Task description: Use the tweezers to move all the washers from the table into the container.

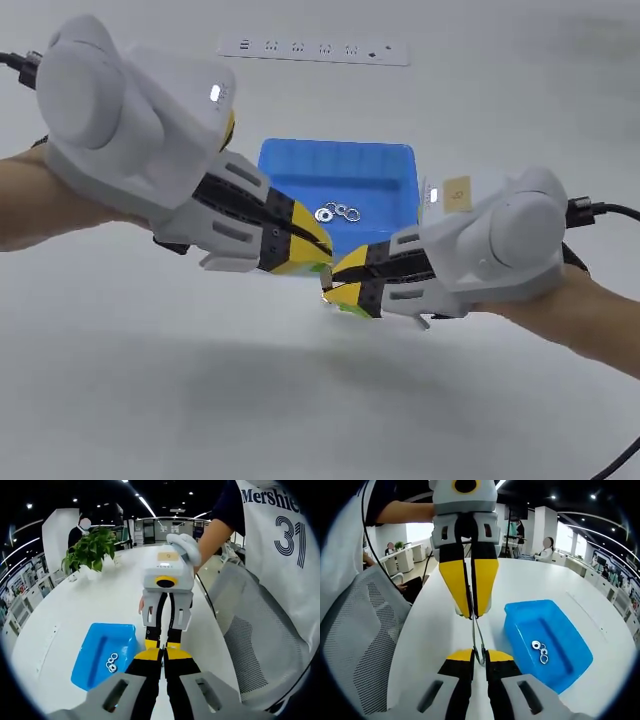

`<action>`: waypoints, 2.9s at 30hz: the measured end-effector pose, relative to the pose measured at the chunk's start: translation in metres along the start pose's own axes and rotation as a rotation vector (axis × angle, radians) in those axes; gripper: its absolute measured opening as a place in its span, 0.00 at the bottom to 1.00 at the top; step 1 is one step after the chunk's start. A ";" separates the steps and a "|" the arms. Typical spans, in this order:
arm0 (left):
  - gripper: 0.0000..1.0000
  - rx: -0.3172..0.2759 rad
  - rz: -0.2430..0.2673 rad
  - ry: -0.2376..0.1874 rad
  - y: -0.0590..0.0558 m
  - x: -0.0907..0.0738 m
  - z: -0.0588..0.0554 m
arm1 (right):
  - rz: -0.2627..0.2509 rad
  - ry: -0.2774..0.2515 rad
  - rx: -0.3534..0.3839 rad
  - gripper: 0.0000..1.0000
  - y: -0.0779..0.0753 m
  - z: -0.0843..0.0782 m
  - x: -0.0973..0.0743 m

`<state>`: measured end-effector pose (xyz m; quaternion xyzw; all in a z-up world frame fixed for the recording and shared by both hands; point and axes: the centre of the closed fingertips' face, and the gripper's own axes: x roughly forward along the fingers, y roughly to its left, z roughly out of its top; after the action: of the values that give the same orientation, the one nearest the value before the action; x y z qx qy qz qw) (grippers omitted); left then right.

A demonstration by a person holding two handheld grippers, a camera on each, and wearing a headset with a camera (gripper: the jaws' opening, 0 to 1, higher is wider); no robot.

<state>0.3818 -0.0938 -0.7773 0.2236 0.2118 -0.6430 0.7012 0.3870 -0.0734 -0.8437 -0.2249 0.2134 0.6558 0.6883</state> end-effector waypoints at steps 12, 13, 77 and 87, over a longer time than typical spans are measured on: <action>0.06 0.054 0.010 -0.003 0.000 -0.019 0.021 | -0.031 -0.031 -0.050 0.10 -0.004 0.027 -0.016; 0.06 0.057 0.013 -0.001 0.001 -0.021 0.024 | -0.034 -0.031 -0.055 0.10 -0.005 0.028 -0.017; 0.06 0.037 0.042 0.041 0.101 0.005 -0.007 | -0.082 0.043 -0.029 0.11 -0.100 0.005 0.010; 0.06 0.067 0.065 0.014 0.092 -0.011 0.014 | -0.109 0.014 -0.033 0.14 -0.096 0.020 -0.004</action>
<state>0.4729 -0.0864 -0.7556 0.2584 0.1878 -0.6252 0.7121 0.4830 -0.0682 -0.8221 -0.2522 0.1948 0.6193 0.7176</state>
